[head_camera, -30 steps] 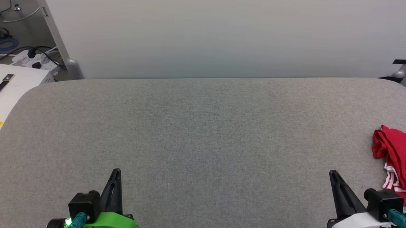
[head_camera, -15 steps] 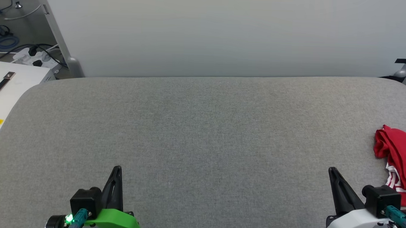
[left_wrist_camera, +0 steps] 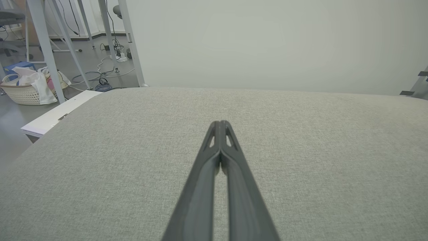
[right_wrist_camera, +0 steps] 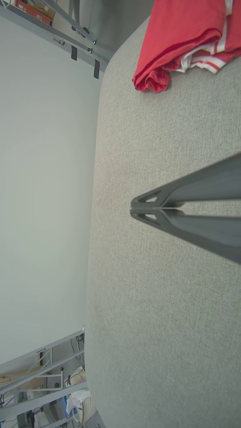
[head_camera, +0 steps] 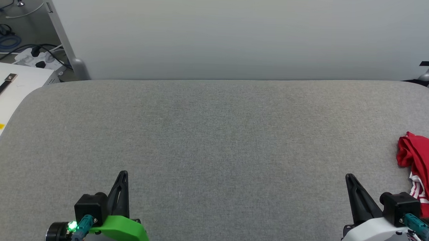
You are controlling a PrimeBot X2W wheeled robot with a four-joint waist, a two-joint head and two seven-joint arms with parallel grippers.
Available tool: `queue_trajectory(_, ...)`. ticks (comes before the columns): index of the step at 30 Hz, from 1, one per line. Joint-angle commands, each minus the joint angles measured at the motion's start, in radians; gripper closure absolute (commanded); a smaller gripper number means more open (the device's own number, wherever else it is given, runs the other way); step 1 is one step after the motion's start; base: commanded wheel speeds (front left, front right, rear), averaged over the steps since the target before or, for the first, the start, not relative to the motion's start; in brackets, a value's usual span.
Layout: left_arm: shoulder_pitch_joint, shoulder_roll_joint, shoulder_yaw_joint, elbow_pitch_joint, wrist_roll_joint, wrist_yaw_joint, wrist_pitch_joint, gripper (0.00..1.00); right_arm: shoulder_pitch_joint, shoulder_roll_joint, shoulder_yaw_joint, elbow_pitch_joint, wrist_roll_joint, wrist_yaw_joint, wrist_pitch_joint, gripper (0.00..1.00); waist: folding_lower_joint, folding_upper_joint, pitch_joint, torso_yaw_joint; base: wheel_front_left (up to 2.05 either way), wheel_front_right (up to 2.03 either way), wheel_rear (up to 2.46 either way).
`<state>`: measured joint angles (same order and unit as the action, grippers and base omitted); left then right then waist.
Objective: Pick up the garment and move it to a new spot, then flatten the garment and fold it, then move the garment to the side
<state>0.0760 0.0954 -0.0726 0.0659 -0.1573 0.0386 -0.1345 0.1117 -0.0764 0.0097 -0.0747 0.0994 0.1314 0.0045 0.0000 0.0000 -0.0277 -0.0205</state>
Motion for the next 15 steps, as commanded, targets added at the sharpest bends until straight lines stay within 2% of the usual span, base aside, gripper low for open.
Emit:
queue_trajectory(1,-0.023,-0.006,0.006,-0.005,0.014,-0.007,0.006,1.00,-0.022,0.003,-0.002,0.005,-0.009,0.000,-0.002,1.00,0.0000,0.0000,0.001,0.001,0.00,0.00,0.00)
queue_trajectory(15,-0.035,-0.015,0.020,-0.018,0.045,-0.014,0.034,1.00,-0.041,0.008,-0.004,0.020,-0.028,0.000,-0.003,1.00,0.0000,0.0000,0.007,0.005,0.00,0.00,0.00)
